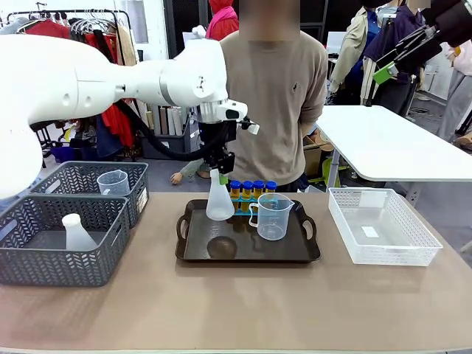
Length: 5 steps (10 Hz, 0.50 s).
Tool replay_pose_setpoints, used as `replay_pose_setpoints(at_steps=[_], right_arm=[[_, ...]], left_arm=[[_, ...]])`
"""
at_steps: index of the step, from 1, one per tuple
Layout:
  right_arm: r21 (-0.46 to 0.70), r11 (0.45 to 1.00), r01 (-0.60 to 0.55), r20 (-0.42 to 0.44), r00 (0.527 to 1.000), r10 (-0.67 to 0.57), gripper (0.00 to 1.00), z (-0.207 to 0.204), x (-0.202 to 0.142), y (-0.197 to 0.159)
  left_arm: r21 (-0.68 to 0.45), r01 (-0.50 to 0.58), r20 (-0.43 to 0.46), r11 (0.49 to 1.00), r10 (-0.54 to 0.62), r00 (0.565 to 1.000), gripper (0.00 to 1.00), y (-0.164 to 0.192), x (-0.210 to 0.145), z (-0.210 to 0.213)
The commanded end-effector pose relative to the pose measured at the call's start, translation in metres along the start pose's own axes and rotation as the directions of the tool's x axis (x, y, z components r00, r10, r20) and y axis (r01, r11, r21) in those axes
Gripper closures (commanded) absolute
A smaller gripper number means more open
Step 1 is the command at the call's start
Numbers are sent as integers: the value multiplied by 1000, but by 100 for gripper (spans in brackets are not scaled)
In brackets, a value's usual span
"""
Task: Prepare the laboratory tools.
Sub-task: Pick up one Small flask and place it on the Handle tray.
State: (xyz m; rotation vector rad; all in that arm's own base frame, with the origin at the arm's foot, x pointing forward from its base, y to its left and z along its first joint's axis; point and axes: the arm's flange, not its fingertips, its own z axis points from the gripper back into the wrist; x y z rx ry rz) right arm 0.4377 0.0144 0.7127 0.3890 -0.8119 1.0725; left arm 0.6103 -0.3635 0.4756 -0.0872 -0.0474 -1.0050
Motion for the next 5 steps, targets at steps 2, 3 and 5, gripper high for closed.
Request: replay_pose_setpoints(at_steps=[2,3,5], right_arm=[[4,1000,-5,11,1000,5,0,1,1,0],[4,1000,-5,11,1000,5,0,1,1,0],[4,1000,-5,11,1000,5,0,1,1,0]], left_arm=[[-24,45,1,999,-45,999,100,-6,-10,-22],[-25,55,-8,998,-55,998,100,-7,-8,-29],[-12,62,-21,998,-63,998,100,-10,-3,-36]])
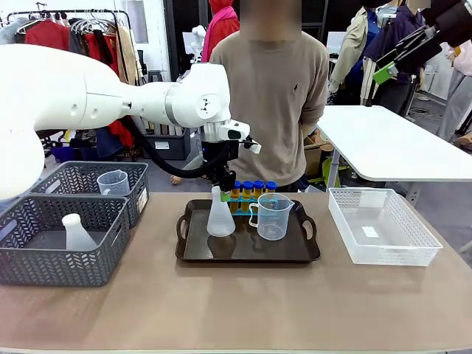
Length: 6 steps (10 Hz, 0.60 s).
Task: Prepare the laboratory tools.
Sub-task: Pick up one Small flask and place it on the Handle tray.
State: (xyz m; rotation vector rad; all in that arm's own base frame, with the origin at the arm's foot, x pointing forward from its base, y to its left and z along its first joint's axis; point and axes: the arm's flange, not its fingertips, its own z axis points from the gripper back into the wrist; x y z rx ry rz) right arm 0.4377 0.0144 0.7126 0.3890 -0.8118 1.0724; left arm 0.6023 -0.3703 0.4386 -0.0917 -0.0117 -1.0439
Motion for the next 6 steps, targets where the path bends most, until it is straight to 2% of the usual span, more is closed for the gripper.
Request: replay_pose_setpoints(at_steps=[1,6], right_arm=[[4,1000,-5,11,1000,5,0,1,1,0],[4,1000,-5,11,1000,5,0,1,1,0]], left_arm=[[3,26,2,1000,-26,1000,100,-2,-1,-2],[-21,52,-20,998,-52,998,100,-3,3,-11]])
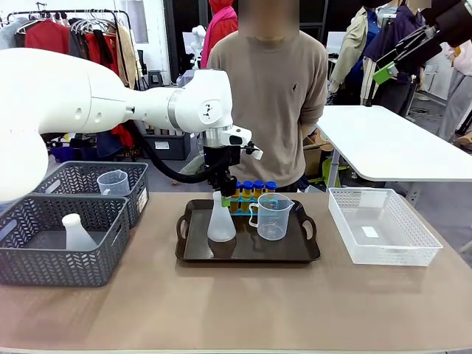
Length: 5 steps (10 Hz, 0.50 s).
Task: Prepare the laboratory tools.
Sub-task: Pick up one Small flask and place it on the Handle tray.
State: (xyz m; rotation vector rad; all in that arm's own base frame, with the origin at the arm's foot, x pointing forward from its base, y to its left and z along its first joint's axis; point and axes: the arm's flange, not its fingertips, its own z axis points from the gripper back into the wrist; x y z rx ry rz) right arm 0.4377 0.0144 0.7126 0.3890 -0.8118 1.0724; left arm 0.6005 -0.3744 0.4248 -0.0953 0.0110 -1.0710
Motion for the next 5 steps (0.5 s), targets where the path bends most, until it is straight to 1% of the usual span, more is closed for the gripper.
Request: replay_pose_setpoints(at_steps=[1,3,4,5], right_arm=[[4,1000,-5,11,1000,5,0,1,1,0],[4,1000,-5,11,1000,5,0,1,1,0],[4,1000,-5,11,1000,5,0,1,1,0],[4,1000,-5,11,1000,5,0,1,1,0]], left_arm=[[-7,30,-5,1000,-30,1000,100,1,2,2],[10,35,-7,999,-35,999,100,-2,4,2],[6,40,-5,999,-40,999,93,0,4,1],[7,45,-3,999,-45,999,74,-2,4,2]])
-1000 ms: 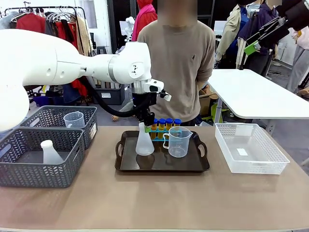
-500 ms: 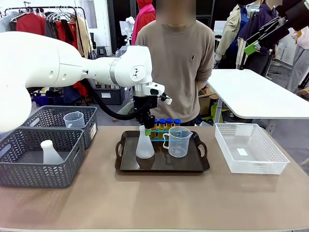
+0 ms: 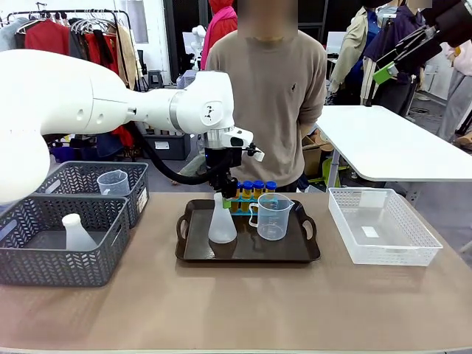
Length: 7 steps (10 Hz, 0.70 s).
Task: Prepare the laboratory tools.
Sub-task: Pick up one Small flask and place it on the Handle tray.
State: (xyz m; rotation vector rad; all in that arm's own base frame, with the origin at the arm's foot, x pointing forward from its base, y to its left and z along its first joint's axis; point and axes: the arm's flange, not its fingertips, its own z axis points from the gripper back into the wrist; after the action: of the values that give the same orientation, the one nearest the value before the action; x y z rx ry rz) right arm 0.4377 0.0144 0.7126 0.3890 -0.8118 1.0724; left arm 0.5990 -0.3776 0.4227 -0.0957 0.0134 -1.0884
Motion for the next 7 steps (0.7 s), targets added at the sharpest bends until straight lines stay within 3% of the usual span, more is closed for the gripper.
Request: replay_pose_setpoints(at_steps=[1,4,7], right_arm=[[4,1000,-5,11,1000,5,0,1,1,0],[4,1000,-5,11,1000,5,0,1,1,0],[4,1000,-5,11,1000,5,0,1,1,0]], left_arm=[[13,28,0,1000,-28,1000,55,0,1,5],[10,21,5,1000,-21,1000,0,1,0,8],[-3,17,22,1000,-17,1000,0,3,-3,13]])
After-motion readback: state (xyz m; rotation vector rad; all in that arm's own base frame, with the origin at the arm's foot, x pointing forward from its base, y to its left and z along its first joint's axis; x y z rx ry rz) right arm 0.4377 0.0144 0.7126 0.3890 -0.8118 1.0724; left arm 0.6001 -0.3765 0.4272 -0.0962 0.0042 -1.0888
